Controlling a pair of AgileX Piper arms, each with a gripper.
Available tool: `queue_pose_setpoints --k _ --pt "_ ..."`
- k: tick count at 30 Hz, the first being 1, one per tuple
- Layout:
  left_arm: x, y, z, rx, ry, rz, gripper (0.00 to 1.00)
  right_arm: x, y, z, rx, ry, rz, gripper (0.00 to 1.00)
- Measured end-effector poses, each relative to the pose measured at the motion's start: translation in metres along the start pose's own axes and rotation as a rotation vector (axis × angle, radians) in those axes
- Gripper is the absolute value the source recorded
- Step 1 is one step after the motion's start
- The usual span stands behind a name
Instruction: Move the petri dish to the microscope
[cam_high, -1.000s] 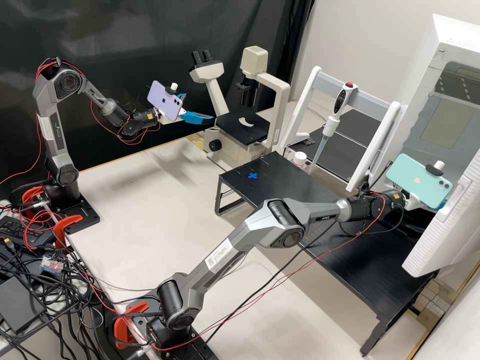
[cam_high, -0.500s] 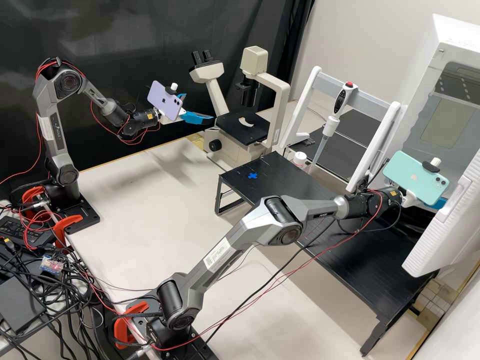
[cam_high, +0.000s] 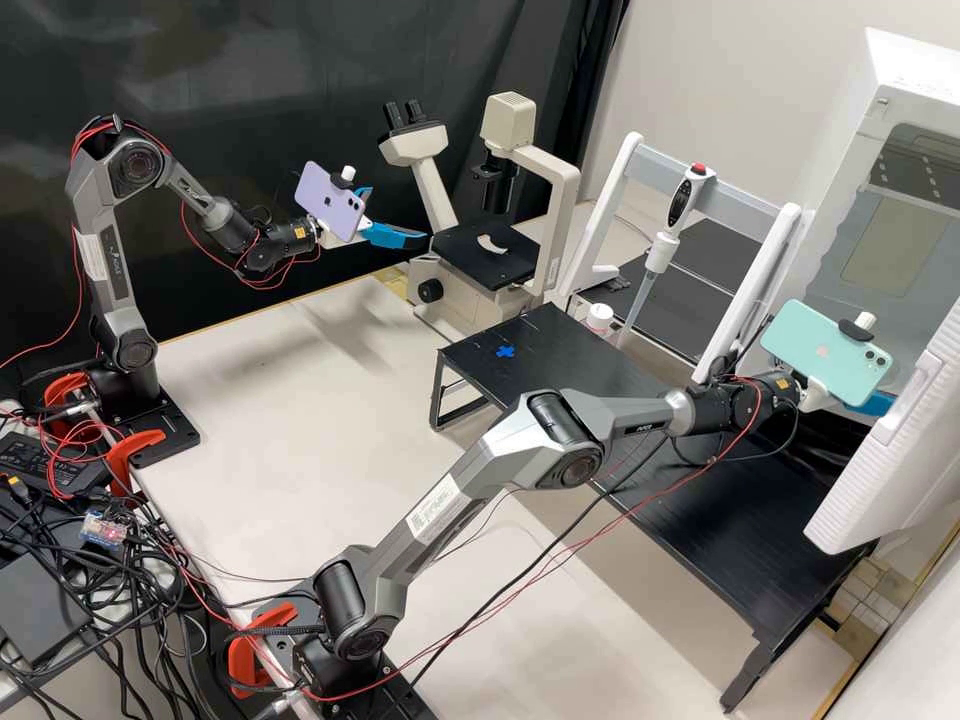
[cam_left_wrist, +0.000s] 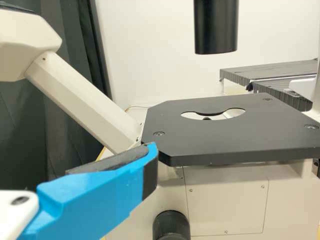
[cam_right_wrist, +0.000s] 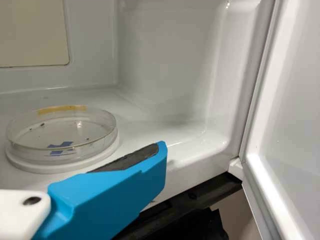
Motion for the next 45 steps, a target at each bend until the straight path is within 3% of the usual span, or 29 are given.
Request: queue_pose_setpoints --k 20,27,36,45 --pt "0.0 0.0 0.0 0.0 0.0 0.0 1.0 0.007 0.008 -0.014 -0.016 0.046 0.041 1.0" --pt "0.0 0.0 0.0 0.0 0.0 0.0 1.0 0.012 -0.002 -0.02 -0.017 0.05 0.031 1.0" --pt "0.0 0.0 0.0 0.0 0.0 0.0 1.0 0.021 -0.018 -0.01 -0.015 0.021 0.006 1.0" --pt "0.0 0.0 0.0 0.0 0.0 0.0 1.0 0.022 -0.019 -0.01 -0.01 0.023 0.006 1.0"
